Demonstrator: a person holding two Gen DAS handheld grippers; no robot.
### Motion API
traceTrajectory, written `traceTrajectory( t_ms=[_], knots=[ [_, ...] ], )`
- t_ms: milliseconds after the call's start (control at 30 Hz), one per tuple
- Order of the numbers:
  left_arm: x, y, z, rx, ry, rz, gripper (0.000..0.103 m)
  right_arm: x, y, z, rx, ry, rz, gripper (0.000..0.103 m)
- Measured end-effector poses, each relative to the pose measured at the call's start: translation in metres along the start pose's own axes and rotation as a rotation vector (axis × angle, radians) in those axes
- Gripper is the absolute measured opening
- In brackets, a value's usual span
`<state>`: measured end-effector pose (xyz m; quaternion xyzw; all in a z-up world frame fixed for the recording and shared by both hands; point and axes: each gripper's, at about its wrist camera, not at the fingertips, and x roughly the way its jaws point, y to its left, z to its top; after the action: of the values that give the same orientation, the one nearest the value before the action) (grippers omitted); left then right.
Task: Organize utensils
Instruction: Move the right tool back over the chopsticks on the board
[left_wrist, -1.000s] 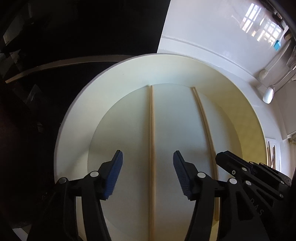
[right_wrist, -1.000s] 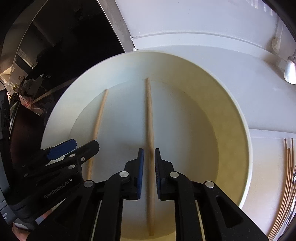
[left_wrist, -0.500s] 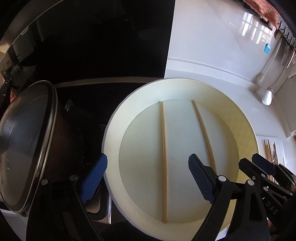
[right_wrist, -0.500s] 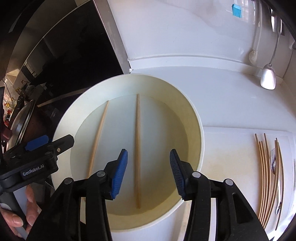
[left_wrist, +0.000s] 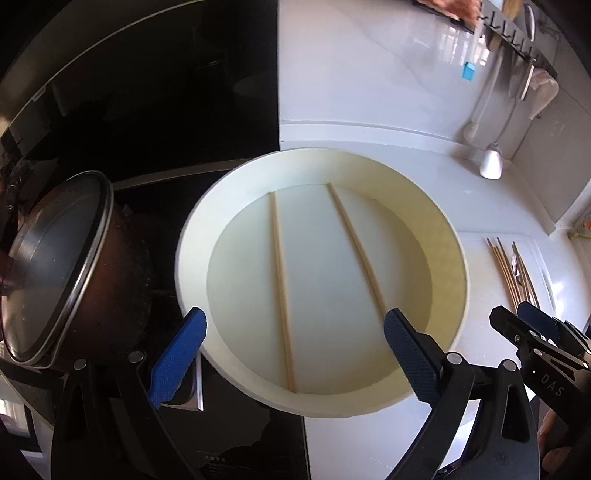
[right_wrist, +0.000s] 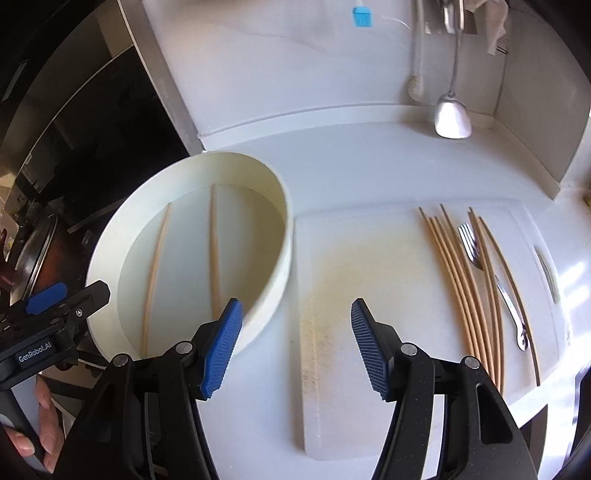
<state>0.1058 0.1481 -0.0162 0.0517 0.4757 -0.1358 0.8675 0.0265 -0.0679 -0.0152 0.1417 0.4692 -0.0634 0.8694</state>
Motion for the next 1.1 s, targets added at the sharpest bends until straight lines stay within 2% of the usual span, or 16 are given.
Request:
traceTrajectory(
  t_ms=[300,433,600,700,767,933,1100],
  knots=[
    [-0.017,-0.087,-0.003,0.079,-0.040,-0.107,0.096,-0.040,-0.093,-0.023,0.112,-0.042,-0.100,0.059],
    [-0.017,-0.137,-0.008,0.097,-0.041,-0.121,0.096,-0.058,-0.147,-0.030,0.131,-0.063,-0.129,0.061],
    [-0.017,-0.193,-0.024,0.040,-0.026,-0.089,0.096,-0.071,-0.218,-0.037,0.102,-0.069,-0.132,0.062],
    [-0.021,-0.217,-0.035,-0.020,-0.003,-0.080,0.096,-0.075,-0.252,-0.038,0.066,-0.077,-0.101,0.062],
    [-0.022,-0.232,-0.043,-0.040,0.007,-0.047,0.096,-0.071,-0.270,-0.038,0.033,-0.078,-0.084,0.063],
    [-0.025,-0.254,-0.059,-0.088,0.029,0.031,0.096,-0.052,-0.294,-0.039,0.002,-0.028,-0.009,0.063],
    [-0.022,-0.262,-0.060,-0.102,0.021,0.071,0.096,-0.046,-0.292,-0.040,-0.031,-0.044,0.038,0.063]
  ],
)
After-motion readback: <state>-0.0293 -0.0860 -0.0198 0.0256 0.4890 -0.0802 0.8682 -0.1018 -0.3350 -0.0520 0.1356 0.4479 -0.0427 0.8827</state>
